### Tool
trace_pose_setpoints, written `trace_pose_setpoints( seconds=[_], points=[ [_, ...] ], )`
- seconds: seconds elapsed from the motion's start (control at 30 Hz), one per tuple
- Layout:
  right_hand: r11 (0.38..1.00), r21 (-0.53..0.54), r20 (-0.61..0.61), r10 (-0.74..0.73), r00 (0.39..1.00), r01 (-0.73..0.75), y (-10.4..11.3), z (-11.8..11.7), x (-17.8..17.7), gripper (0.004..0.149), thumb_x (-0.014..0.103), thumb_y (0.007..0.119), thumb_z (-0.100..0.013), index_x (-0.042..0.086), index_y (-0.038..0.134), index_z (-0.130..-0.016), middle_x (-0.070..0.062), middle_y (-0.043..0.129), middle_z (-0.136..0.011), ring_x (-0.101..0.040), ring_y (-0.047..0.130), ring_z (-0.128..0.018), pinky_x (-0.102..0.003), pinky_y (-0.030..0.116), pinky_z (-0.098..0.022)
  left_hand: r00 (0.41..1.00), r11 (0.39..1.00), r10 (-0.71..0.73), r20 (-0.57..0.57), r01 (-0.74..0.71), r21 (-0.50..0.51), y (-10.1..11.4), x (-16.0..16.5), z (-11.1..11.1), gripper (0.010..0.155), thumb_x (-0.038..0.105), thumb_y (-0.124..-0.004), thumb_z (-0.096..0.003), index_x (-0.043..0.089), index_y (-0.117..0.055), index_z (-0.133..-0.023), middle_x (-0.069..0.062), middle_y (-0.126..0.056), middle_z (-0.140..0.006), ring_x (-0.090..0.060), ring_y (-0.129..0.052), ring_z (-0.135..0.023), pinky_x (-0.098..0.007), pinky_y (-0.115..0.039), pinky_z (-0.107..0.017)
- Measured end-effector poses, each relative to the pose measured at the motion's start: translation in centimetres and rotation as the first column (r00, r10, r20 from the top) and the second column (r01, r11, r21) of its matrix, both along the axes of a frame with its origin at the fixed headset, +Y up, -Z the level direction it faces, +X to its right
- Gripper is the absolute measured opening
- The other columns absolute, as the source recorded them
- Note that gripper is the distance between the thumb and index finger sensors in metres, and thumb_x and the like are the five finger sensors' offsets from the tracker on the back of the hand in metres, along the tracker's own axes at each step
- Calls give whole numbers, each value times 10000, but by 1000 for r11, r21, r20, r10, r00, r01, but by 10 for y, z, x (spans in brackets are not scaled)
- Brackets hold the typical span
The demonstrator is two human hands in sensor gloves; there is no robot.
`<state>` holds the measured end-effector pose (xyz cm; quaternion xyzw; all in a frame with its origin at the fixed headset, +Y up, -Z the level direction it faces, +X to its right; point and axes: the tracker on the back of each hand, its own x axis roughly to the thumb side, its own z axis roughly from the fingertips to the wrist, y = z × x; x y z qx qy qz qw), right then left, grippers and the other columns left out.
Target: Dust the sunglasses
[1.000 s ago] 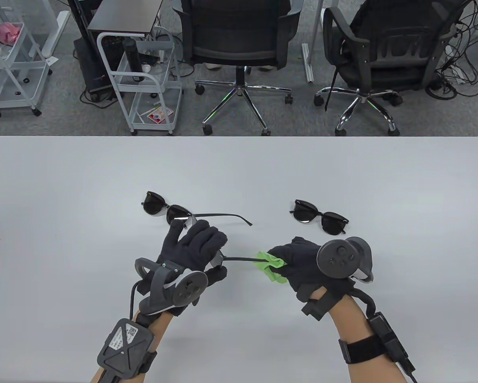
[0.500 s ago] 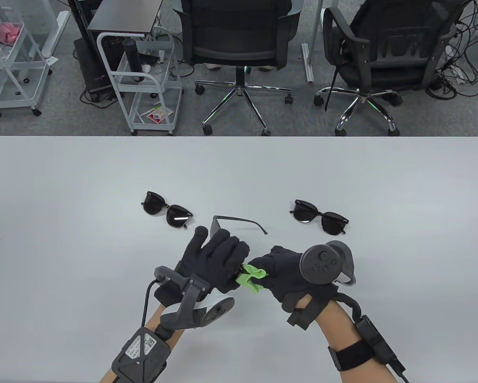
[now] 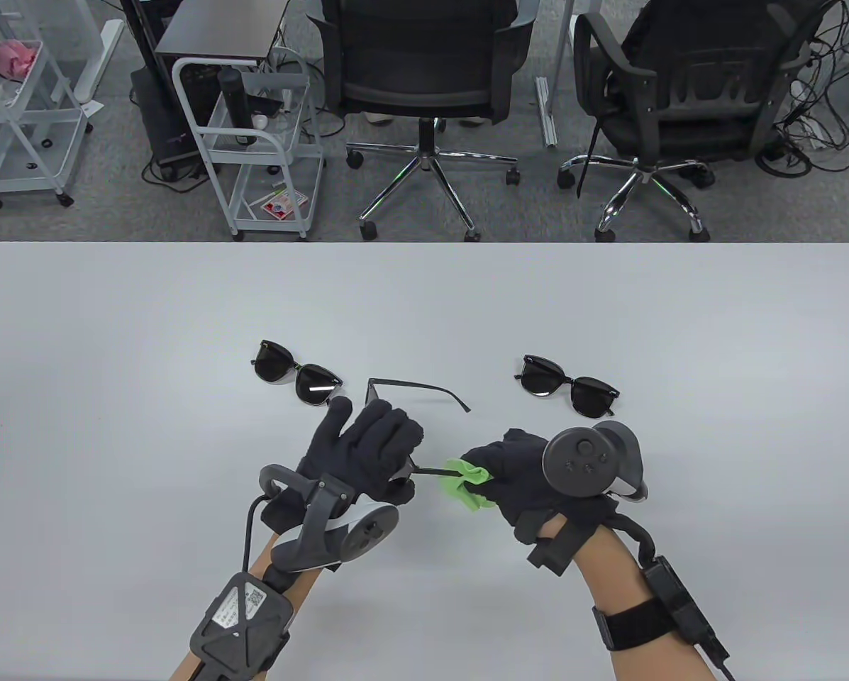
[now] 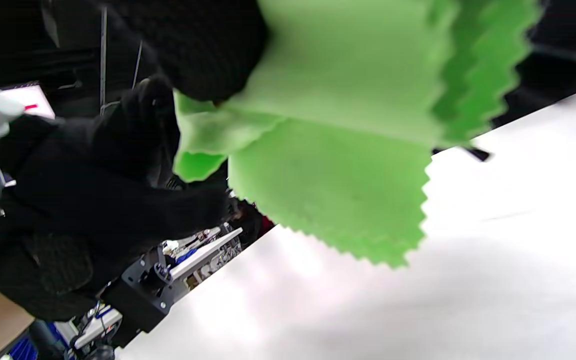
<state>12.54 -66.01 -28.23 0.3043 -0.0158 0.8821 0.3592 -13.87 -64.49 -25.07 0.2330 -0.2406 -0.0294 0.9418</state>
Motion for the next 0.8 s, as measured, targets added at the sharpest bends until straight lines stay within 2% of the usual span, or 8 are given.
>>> trace_pose_setpoints(
  seconds=[0.17,0.27,0.4,0.53,0.6,0.7,0.77,0.8],
  points=[
    [990,-56,48,-130,990,132,-5,-5,20,424,345,844,-417,79,951,-731,-95,1046,-601,-323,1040,-529,-664,677,-576,994,990,105,-19,-107,-88,-2,-17,-8,856,710,-910,-212,481,-606,-978,183,-773,-1029,-96,-868,-1011,-508,-566,-801],
    [990,-45,66,-129,989,132,-6,-5,21,424,350,842,-421,86,947,-737,-88,1048,-611,-317,1044,-540,-658,685,-575,995,992,93,-23,-95,-79,-3,-14,-7,858,707,-891,-220,463,-597,-988,170,-770,-1032,-104,-875,-1008,-508,-569,-800],
    [975,-52,86,-210,974,215,-9,-4,27,458,350,842,-442,85,911,-809,-107,1031,-733,-370,1022,-656,-671,670,-580,984,975,178,-9,-178,-135,-1,-17,-7,865,714,-878,-222,448,-598,-996,168,-776,-1030,-106,-878,-1007,-512,-568,-800],
    [965,83,162,-258,952,248,-1,1,31,523,362,829,-452,103,813,-905,-109,922,-915,-428,920,-810,-692,633,-598,974,943,227,-18,-224,-245,-4,-19,-13,873,739,-860,-227,425,-616,-1004,162,-799,-1015,-114,-890,-996,-527,-564,-796],
    [952,181,182,-279,943,247,8,8,30,521,366,825,-453,113,808,-908,-99,914,-925,-415,918,-823,-690,633,-604,962,915,269,-50,-272,-297,-8,-22,-17,875,757,-850,-228,414,-632,-1003,157,-820,-998,-117,-913,-974,-527,-575,-790],
    [943,248,149,-262,954,220,18,17,21,519,366,823,-454,116,808,-909,-95,917,-923,-406,926,-819,-689,634,-609,933,863,338,-126,-361,-353,-9,-29,-22,896,792,-817,-233,371,-652,-1007,126,-862,-955,-133,-984,-897,-511,-628,-765],
    [943,287,106,-207,973,170,23,23,10,517,366,824,-453,116,813,-905,-95,923,-917,-400,934,-813,-691,634,-610,894,789,402,-200,-448,-420,-13,-35,-26,925,814,-770,-256,325,-627,-1027,112,-873,-936,-142,-1024,-840,-496,-664,-742],
    [944,303,82,-160,984,129,24,25,3,517,366,825,-452,115,816,-903,-99,927,-913,-397,939,-810,-693,634,-610,859,729,450,-242,-511,-455,-16,-39,-28,941,817,-754,-266,298,-611,-1038,104,-882,-923,-149,-1048,-801,-493,-682,-727]
  ],
)
